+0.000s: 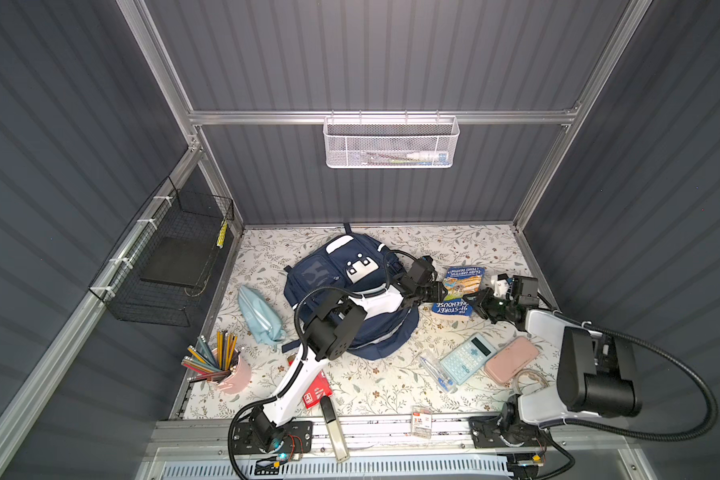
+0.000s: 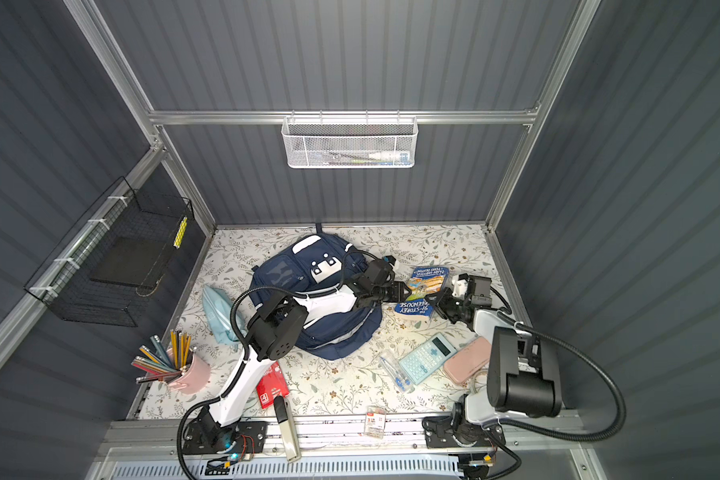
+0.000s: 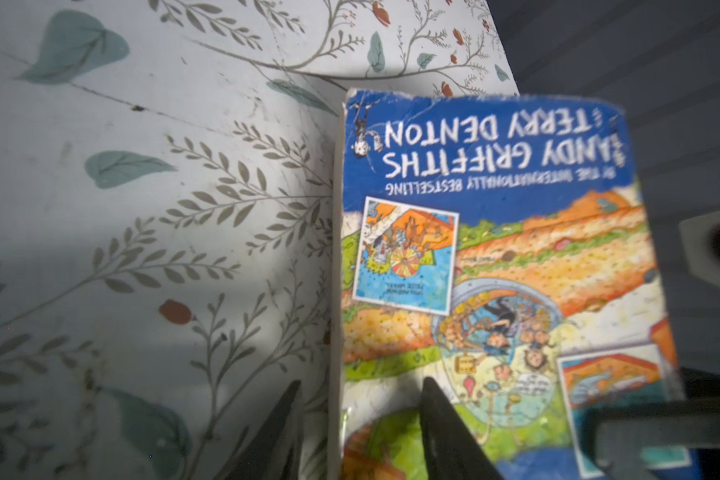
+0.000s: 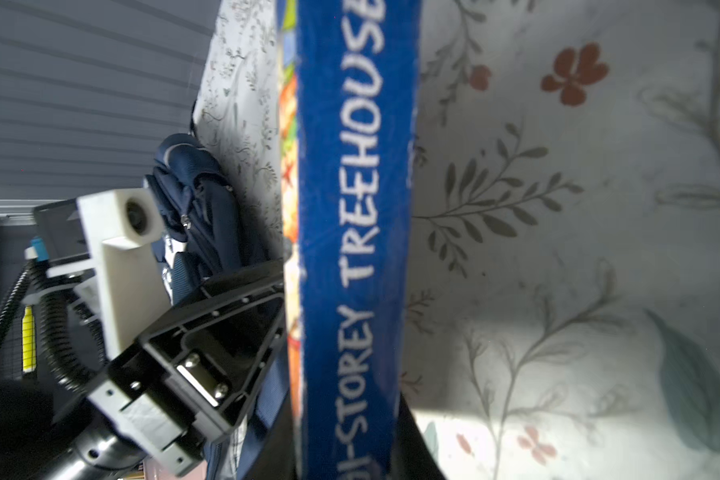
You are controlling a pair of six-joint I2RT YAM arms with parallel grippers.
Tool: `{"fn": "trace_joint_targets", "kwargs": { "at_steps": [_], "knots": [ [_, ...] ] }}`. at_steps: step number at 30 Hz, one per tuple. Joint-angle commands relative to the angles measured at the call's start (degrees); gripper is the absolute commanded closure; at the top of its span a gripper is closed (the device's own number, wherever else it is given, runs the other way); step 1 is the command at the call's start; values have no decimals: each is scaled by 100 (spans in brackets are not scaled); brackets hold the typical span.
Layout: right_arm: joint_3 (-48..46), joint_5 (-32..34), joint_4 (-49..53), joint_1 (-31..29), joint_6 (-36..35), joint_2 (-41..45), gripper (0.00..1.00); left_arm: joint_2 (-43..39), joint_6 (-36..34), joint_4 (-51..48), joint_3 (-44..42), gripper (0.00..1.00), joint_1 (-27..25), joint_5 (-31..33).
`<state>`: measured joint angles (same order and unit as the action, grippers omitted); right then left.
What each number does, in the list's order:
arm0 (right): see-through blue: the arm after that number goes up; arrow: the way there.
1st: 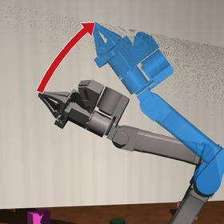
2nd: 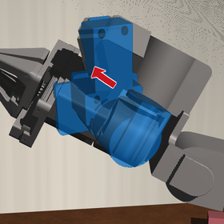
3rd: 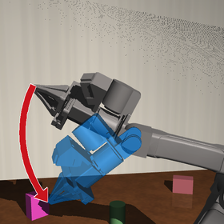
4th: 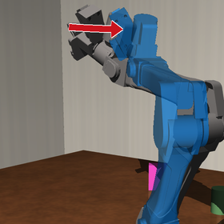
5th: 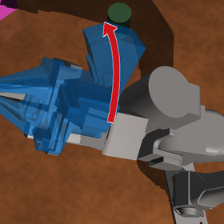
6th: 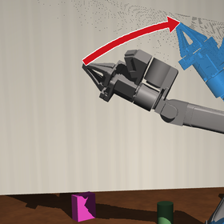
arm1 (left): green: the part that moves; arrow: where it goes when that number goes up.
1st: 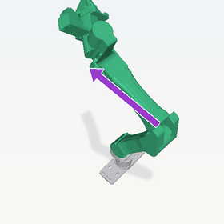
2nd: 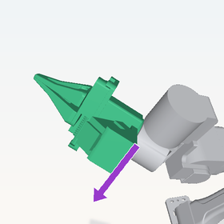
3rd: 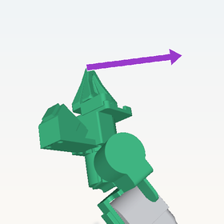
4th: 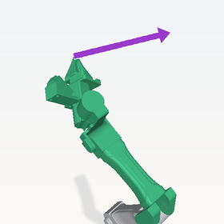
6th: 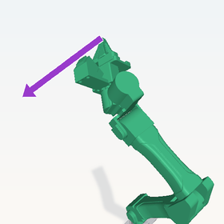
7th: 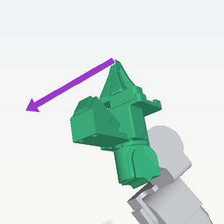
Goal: Pack the student bag
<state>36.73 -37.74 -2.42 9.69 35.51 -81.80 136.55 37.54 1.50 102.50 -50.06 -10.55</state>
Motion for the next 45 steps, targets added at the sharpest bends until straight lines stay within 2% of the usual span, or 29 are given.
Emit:
{"fn": "trace_joint_targets", "kwargs": {
  "at_steps": [1,4,5,9,12,14,17,19,21,24,26,31,33,41,45],
  "knots": [
    [112,-109,159,-29,-228,788,100,-539,-220,-506,-17,43,-62,10],
    [261,-62,607,-27,-405,1278,100,-1154,-289,-482,-181,34,-47,-20],
    [303,-29,739,-23,-430,1418,100,-1356,-384,-526,-229,27,-47,33],
    [437,20,1391,-23,-502,2204,100,-2399,-1231,-1371,-449,23,-15,483],
    [442,-17,1788,-29,-581,2754,100,-3225,-1843,-1921,-995,26,171,1116],
    [376,-209,1923,-37,-563,3049,100,-3632,-2172,-2396,-1335,34,291,1575],
    [221,-310,2101,-150,-520,3590,100,-3885,-2580,-3184,-1740,33,305,2326],
    [161,-312,2260,-178,-536,3891,100,-4000,-2669,-3354,-2058,32,310,2460],
    [75,-453,2316,-188,-471,4089,100,-4209,-2690,-3080,-2723,29,307,2393],
    [-81,-647,2228,-220,-399,4082,100,-4274,-2725,-2926,-3169,24,300,2446],
    [-127,-652,2263,-222,-421,4037,100,-4168,-2772,-2903,-3212,23,291,2325],
    [-232,-643,2149,-226,-295,4151,100,-3838,-2949,-2918,-3172,18,144,2482],
    [-270,-590,2168,-227,-320,4116,100,-3866,-2899,-2618,-3323,9,135,2370],
    [-456,-611,1987,-223,-253,3911,100,-3238,-2961,-2843,-3079,9,-38,3149],
    [-409,-568,2027,-223,-301,3867,100,-2944,-2979,-2725,-3098,8,-48,3091]
  ]
}}
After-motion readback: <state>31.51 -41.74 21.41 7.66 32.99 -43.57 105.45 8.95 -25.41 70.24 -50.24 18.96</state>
